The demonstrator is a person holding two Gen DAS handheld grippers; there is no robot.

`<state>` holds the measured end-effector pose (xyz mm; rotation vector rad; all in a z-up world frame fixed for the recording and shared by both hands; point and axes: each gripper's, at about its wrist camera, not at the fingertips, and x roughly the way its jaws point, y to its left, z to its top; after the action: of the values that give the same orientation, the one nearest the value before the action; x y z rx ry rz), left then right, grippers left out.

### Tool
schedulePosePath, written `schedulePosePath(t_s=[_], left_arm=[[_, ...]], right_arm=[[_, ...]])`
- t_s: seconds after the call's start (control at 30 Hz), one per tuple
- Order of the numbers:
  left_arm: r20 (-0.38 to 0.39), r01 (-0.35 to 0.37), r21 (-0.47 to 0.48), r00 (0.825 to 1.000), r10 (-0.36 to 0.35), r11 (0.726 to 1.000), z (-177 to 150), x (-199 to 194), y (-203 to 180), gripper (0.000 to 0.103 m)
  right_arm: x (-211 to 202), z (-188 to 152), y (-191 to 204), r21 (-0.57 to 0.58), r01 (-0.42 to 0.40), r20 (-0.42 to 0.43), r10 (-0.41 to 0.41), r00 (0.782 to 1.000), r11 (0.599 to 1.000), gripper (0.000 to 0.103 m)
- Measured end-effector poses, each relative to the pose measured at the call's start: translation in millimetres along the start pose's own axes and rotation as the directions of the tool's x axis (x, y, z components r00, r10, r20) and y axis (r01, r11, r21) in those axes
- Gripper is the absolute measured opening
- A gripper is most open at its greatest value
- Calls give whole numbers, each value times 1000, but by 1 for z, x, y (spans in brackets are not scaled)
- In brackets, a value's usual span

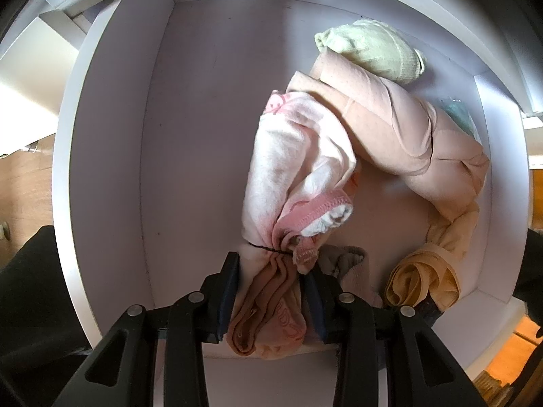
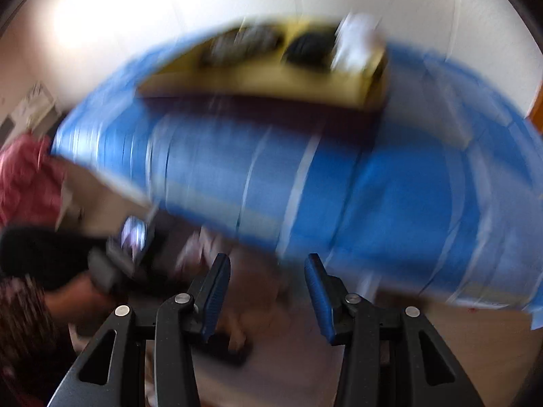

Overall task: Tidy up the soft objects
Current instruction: 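Lower the right tool and close it on the cream cloth in the shelf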

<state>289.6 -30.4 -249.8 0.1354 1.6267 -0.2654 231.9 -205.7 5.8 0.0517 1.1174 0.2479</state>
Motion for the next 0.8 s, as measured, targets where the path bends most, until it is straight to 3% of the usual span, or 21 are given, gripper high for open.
schedulePosePath(t_s=[0.07, 0.17, 0.3, 0.43, 0.53, 0.8], left_arm=[[1, -2, 3, 1000, 2, 1000, -1, 0, -1, 38], [2, -4, 5, 1000, 4, 1000, -2, -1, -1, 38], [-1, -4, 1, 1000, 4, 1000, 1, -1, -1, 38], [-1, 0, 1, 1000, 0, 1000, 1, -1, 0, 38], [-2, 5, 1, 1000, -5, 1000, 2, -1, 2, 38], [6, 12, 3, 1000, -12, 1000, 1, -4, 4, 38]], right_arm=[[29, -18, 6, 1, -19, -90, 19, 996, 1000, 46], [75, -40, 7, 51, -11, -233, 22, 972, 999, 46], [129, -58, -6, 283, -7, -342, 108, 933, 959, 48], [164, -73, -22, 512, 41, -357, 170, 918, 858, 58], [179, -78, -25, 577, 75, -371, 179, 911, 813, 61], [210, -80, -16, 617, 119, -397, 177, 900, 778, 61]])
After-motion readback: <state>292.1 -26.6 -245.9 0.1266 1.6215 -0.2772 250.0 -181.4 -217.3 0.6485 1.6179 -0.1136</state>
